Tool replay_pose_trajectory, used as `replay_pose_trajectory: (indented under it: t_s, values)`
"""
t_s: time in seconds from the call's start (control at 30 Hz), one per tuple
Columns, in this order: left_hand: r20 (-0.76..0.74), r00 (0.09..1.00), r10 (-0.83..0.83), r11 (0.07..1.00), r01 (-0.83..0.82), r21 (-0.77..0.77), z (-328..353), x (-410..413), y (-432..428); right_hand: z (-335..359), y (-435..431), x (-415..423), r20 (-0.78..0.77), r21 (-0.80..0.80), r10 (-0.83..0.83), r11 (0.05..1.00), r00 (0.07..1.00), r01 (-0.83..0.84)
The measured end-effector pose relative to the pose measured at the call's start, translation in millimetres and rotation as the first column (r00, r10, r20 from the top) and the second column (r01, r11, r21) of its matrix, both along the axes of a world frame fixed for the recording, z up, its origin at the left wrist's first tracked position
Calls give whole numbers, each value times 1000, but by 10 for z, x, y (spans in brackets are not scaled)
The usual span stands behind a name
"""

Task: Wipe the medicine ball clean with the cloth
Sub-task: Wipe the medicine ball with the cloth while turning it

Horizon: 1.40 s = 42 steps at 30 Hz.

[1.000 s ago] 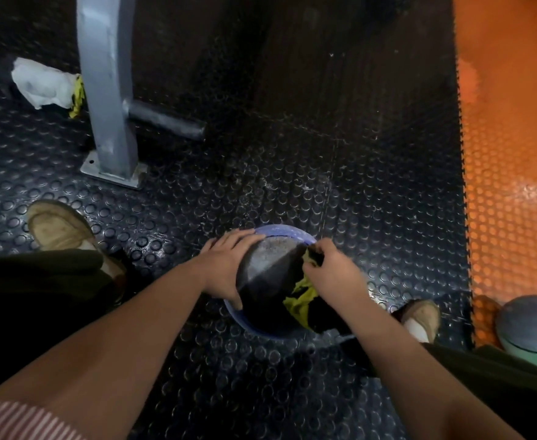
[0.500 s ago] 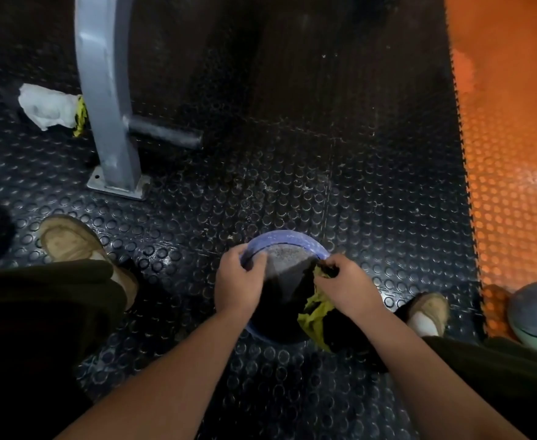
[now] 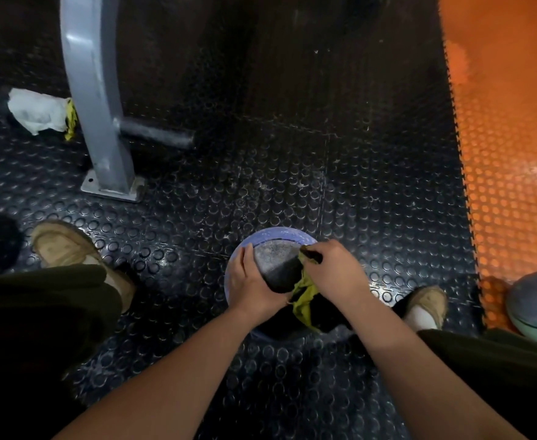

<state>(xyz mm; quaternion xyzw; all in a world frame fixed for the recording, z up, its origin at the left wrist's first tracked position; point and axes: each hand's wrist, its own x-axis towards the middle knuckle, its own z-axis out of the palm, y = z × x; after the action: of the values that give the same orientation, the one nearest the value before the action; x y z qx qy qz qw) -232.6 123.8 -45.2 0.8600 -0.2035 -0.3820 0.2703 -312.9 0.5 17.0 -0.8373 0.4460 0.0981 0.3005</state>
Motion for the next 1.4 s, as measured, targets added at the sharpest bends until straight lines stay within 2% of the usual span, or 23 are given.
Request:
replay_pose_trajectory:
  t_s: [0.23, 0.4, 0.47, 0.67, 0.77, 0.9, 1.07, 1.13, 1.2, 1.33, 1.4]
  values:
    - [48, 999, -18, 999, 20, -39, -16, 12, -19, -23, -127, 43, -105, -57, -51, 997, 993, 46]
    - [49, 998, -47, 995, 50, -82, -10, -80, 56, 29, -34, 200, -146, -98, 137, 983, 980, -152]
    - [42, 997, -65, 992, 69, -101, -19, -68, 95, 27, 29, 186, -134, -102, 160, 979, 978, -175]
    - [32, 986, -163, 983, 165, -85, -31, 30, 138, -25, 87, -21, -117, -133, -42, 991, 992, 26]
    - [59, 972, -226, 970, 230, -75, -27, 15, 159, -11, 189, 44, -129, -156, -6, 988, 992, -14]
    - [80, 972, -221, 965, 230, -128, -37, -36, 226, 8, 325, 81, -84, -148, 88, 984, 993, -100]
    - [89, 969, -229, 965, 238, -111, -29, -86, 208, -23, 285, -186, -56, -170, -132, 978, 990, 121]
    - [121, 960, -254, 960, 265, -86, -18, -150, 186, -41, 279, -221, -86, -165, -165, 975, 983, 149]
    - [133, 960, -245, 963, 257, -84, -23, -224, 162, -22, 304, -179, -81, -174, -144, 976, 986, 129]
    - [131, 974, -186, 969, 204, -139, -43, -278, 149, 15, 419, -60, -80, -169, 87, 980, 993, -100]
    - [100, 982, -159, 973, 173, -154, -40, -239, 143, 7, 352, -107, -71, -155, 39, 987, 997, -49]
